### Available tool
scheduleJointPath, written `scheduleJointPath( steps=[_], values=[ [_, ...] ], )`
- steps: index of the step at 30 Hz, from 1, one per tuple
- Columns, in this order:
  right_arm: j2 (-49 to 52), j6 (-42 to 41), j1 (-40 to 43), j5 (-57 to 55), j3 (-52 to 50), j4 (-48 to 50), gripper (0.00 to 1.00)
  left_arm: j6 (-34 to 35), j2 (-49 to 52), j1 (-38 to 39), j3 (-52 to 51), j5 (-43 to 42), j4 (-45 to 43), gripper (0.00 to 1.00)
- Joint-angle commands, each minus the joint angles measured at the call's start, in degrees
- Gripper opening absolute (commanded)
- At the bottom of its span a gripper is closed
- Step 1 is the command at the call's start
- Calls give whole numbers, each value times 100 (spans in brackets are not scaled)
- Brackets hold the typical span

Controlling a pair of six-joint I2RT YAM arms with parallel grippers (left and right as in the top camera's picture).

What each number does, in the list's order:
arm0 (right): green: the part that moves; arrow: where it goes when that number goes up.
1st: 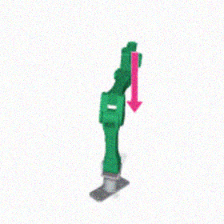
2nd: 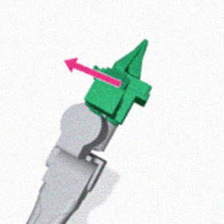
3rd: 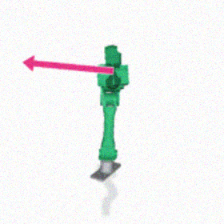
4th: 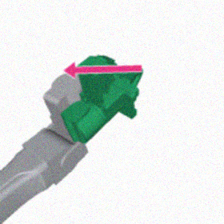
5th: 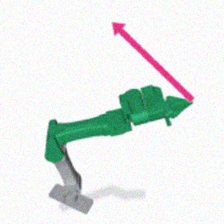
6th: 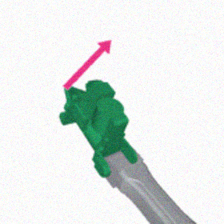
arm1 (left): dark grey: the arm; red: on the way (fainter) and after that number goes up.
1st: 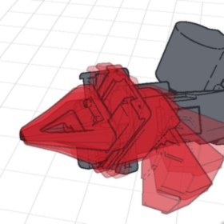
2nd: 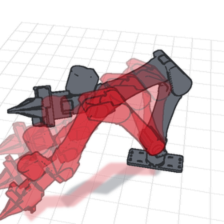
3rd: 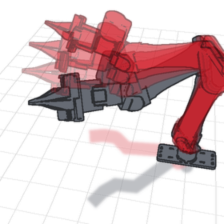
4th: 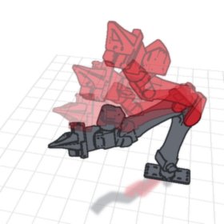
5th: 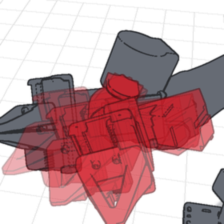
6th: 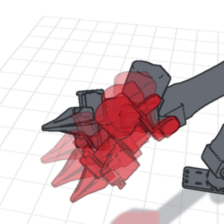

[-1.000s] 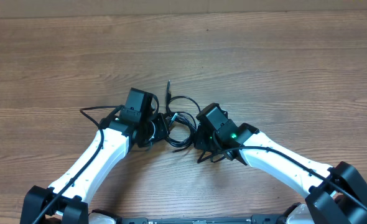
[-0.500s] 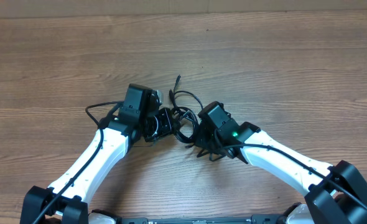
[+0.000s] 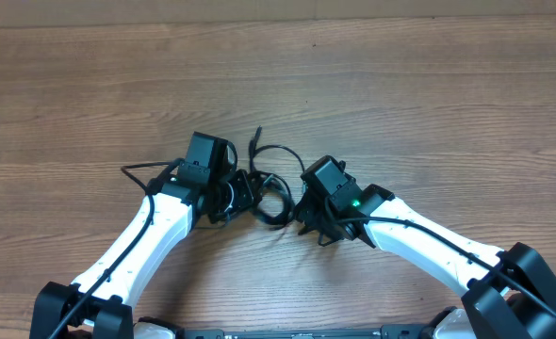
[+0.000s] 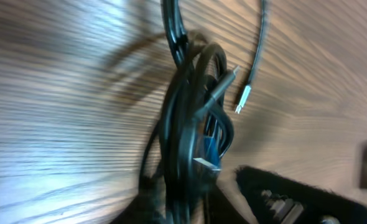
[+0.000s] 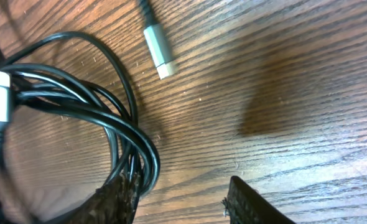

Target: Untangle cables

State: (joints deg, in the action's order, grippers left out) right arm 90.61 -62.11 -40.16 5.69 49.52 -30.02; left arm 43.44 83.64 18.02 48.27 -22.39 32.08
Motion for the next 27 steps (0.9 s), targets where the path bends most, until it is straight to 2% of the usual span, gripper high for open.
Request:
scheduleJointPath(
  steps=[1, 6, 10, 16, 19, 22, 23, 26, 27],
  values=[
    [-2, -48, -20, -208, 107, 13, 51, 28, -81, 37, 57, 673, 155, 50],
    [-2, -46, -20, -256, 107, 31, 54, 57, -68, 39, 52, 634, 181, 53],
    [-2, -46, -20, -267, 107, 9, 57, 328, 39, 68, -24, 634, 212, 53],
    [-2, -46, -22, -264, 107, 9, 60, 442, 651, 254, -120, 859, 212, 51],
    [-2, -46, -22, -262, 107, 9, 64, 439, 1045, 297, -120, 1117, 129, 35],
    [-2, -44, -22, -264, 107, 9, 69, 439, 1405, 302, -120, 1147, 87, 25],
    [-2, -44, -28, -264, 107, 9, 69, 439, 1521, 302, -120, 1154, 70, 22],
    [-2, -42, -28, -291, 107, 11, 70, 439, 1869, 302, -120, 1211, 22, 5],
    [0, -31, -28, -326, 107, 11, 69, 437, 1930, 302, -120, 1213, 22, 4]
  ],
)
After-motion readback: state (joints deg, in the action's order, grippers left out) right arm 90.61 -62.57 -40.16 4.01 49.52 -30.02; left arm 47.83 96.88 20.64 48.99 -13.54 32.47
